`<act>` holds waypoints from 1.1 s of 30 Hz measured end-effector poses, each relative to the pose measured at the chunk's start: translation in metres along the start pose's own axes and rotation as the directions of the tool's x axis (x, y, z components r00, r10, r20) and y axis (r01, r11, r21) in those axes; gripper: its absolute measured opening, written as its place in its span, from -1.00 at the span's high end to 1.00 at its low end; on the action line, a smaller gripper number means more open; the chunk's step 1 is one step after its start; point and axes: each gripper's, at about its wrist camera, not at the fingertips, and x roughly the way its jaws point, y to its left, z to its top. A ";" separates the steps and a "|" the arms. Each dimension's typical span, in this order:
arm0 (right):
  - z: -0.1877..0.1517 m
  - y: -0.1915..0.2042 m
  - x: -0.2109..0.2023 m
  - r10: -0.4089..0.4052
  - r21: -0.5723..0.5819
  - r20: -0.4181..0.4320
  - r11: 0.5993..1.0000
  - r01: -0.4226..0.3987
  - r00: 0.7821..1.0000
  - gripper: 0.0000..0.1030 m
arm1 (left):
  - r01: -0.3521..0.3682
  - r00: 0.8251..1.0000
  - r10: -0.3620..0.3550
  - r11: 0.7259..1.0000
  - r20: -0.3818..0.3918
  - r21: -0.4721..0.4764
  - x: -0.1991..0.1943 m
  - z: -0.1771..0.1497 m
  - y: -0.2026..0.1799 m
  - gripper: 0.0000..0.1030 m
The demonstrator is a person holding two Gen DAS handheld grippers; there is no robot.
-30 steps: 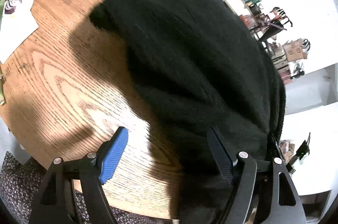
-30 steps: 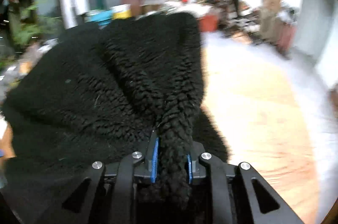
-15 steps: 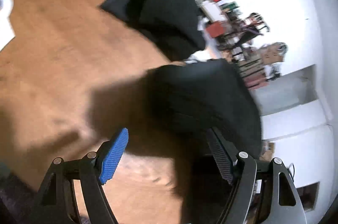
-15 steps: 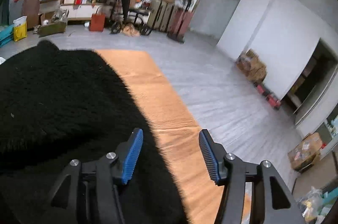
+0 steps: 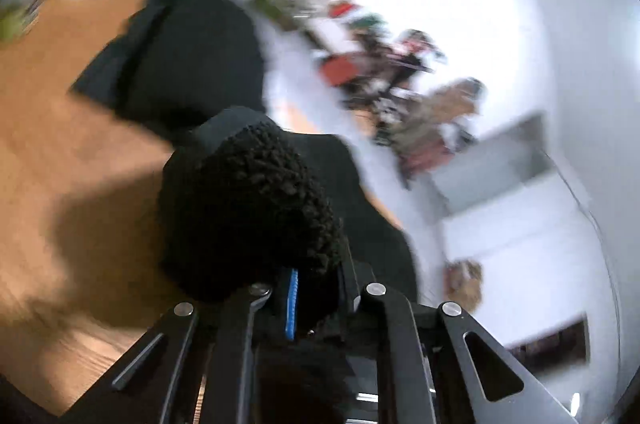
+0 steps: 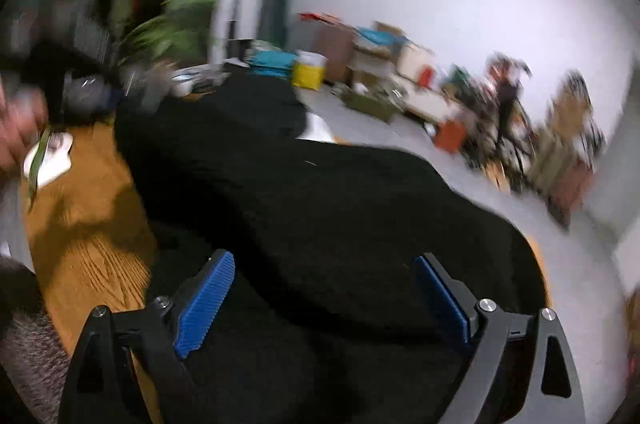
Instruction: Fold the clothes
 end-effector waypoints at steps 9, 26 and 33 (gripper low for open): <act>-0.001 0.014 0.073 0.053 0.118 -0.056 0.992 -0.047 0.997 0.79 | 0.028 0.999 -0.024 0.996 -0.047 0.088 0.003 -0.010 -0.036 0.73; -0.143 -0.372 -0.074 -0.572 0.734 -0.356 0.319 0.600 0.739 0.80 | -0.287 0.907 0.351 0.920 -0.235 0.266 0.123 -0.038 -0.015 -0.62; -0.267 -0.393 -0.125 -0.427 0.686 -0.614 0.127 0.717 0.663 0.72 | -0.394 0.814 0.477 0.873 -0.333 0.287 0.206 -0.071 0.020 -0.56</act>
